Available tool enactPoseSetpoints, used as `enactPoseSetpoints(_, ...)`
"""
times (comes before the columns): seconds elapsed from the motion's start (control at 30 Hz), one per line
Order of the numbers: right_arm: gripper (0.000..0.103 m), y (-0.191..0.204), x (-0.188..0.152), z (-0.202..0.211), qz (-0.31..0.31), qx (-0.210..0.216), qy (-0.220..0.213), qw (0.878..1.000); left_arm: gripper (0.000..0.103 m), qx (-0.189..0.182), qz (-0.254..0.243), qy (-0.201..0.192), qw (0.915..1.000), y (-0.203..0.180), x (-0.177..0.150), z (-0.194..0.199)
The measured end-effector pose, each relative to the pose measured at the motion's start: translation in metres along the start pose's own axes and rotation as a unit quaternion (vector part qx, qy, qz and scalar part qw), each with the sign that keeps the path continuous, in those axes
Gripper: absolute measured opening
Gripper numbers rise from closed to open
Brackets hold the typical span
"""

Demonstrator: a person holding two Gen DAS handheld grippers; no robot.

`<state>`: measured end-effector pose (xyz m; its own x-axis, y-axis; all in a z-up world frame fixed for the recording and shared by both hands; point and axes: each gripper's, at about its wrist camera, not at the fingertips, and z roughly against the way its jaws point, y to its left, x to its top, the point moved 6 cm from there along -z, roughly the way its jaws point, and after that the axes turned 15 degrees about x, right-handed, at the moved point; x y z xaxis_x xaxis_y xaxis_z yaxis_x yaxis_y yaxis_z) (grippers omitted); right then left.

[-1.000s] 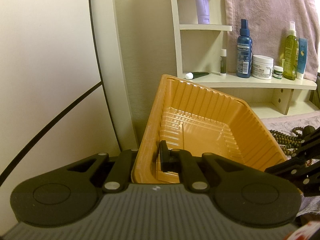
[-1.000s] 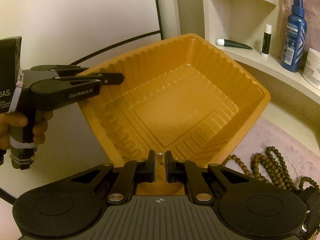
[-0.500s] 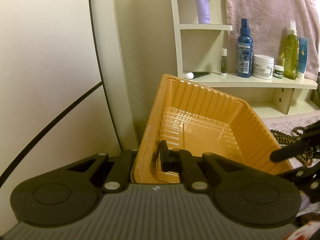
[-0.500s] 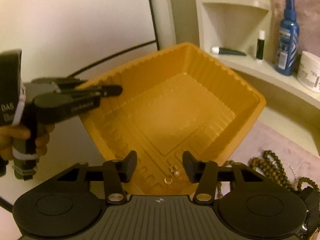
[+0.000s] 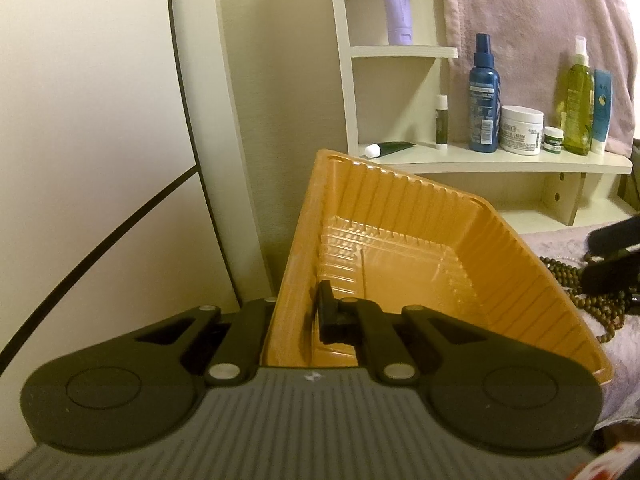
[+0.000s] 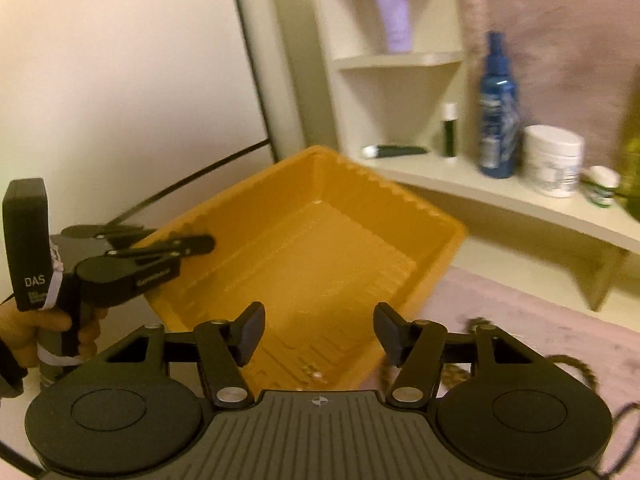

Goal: Organize jewelry
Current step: 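Grasp the black strap watch with the right gripper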

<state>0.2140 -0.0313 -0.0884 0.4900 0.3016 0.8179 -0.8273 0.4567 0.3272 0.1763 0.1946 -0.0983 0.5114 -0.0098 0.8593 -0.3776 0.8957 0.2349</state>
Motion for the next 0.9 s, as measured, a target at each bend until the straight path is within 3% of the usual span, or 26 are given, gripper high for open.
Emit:
enactPoseSetpoints(0.2,0.061,-0.026,-0.023,0.046,-0.018,-0.072,-0.002,0.997,0.006,-0.001,0.002,0.001,1.0000,0.000,0.000,-0.001)
enactPoseSetpoints(0.5,0.061,-0.077,-0.068,0.116,-0.076,-0.175,0.012,0.981,0.006,0.000,0.000,0.002,1.0000,0.000,0.000,-0.002)
enactPoseSetpoints(0.7,0.061,-0.106,-0.077,0.133,-0.099,-0.214,0.011,0.972,0.007,0.002,0.000,0.005,1.0000,0.000,-0.001,-0.002)
enactPoseSetpoints(0.9,0.060,-0.127,-0.071,0.132,-0.109,-0.215,0.002,0.971,0.007,0.004,0.000,0.005,1.0000,0.000,-0.001,-0.002)
